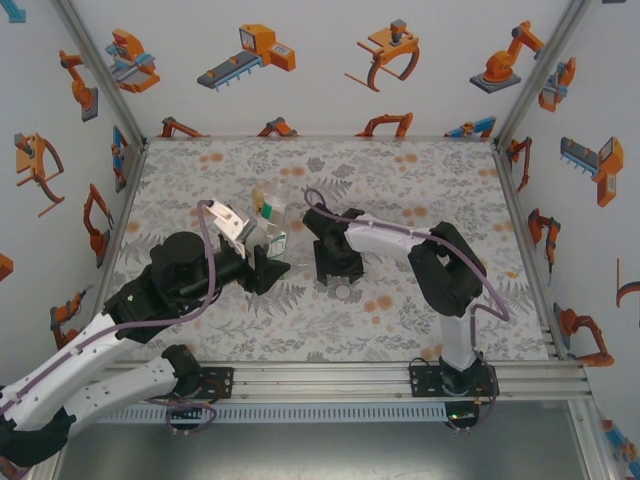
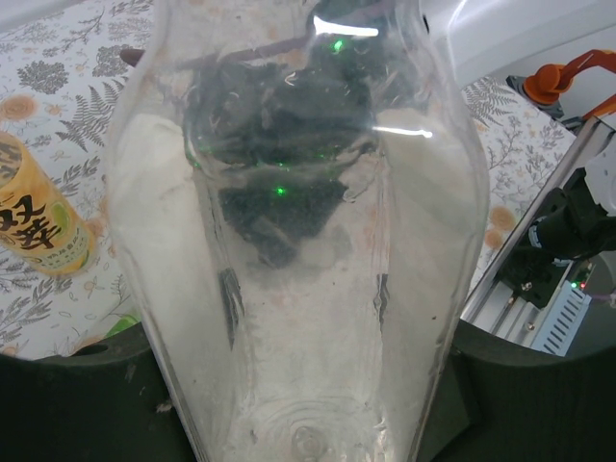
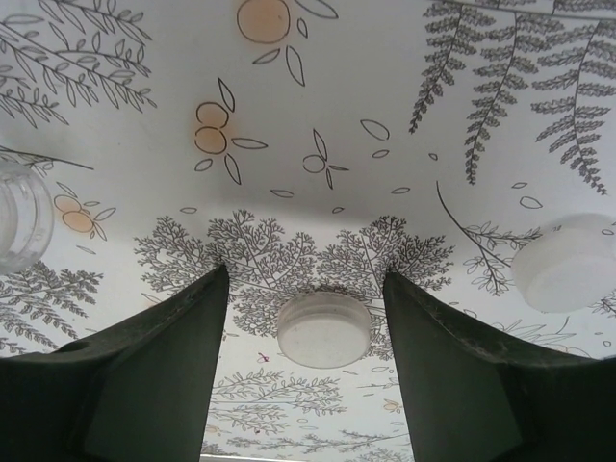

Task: Screw on the bottle caps

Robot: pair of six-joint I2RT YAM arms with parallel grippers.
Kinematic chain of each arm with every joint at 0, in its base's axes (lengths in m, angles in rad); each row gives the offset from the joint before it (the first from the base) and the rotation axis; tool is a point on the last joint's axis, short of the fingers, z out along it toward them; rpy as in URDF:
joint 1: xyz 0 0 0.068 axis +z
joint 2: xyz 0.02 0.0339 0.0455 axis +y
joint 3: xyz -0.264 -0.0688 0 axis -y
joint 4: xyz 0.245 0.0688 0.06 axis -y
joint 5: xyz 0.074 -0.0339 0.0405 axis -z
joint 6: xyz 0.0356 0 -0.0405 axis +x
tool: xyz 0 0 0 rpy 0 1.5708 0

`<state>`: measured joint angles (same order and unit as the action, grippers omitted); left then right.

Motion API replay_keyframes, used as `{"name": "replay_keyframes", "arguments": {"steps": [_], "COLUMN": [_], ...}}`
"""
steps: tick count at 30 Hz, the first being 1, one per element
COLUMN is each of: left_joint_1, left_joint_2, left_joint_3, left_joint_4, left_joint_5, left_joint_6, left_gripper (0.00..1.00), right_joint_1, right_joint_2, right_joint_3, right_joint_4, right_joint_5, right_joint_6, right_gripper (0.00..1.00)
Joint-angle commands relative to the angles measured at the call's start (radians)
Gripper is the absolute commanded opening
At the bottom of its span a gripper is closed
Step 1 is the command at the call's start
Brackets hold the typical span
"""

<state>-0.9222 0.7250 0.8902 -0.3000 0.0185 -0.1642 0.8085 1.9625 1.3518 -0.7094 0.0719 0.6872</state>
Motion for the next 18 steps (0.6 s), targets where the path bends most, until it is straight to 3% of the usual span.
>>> {"name": "replay_keyframes", "arguments": {"steps": [1,18], "left_joint_1": [0.002,0.0], "left_joint_2": [-0.005,-0.009], "left_joint_3": [0.003,-0.002], "left_joint_4": [0.027,0.028], "left_joint_5": [-0.003,-0.012], "left_joint_6": [-0.018,-0.023], "left_gripper": [0.01,0.01], "right_joint_1": [0.023,0.047], "right_joint_2": [-0.029,-0.117], "right_joint_3": [-0.061,-0.116], "right_joint_4": [-0.049,-0.055], "right_joint_5": [0.0,0.032], "right_joint_6": [0.022,0.048], "right_gripper": [0.59,0.53]}}
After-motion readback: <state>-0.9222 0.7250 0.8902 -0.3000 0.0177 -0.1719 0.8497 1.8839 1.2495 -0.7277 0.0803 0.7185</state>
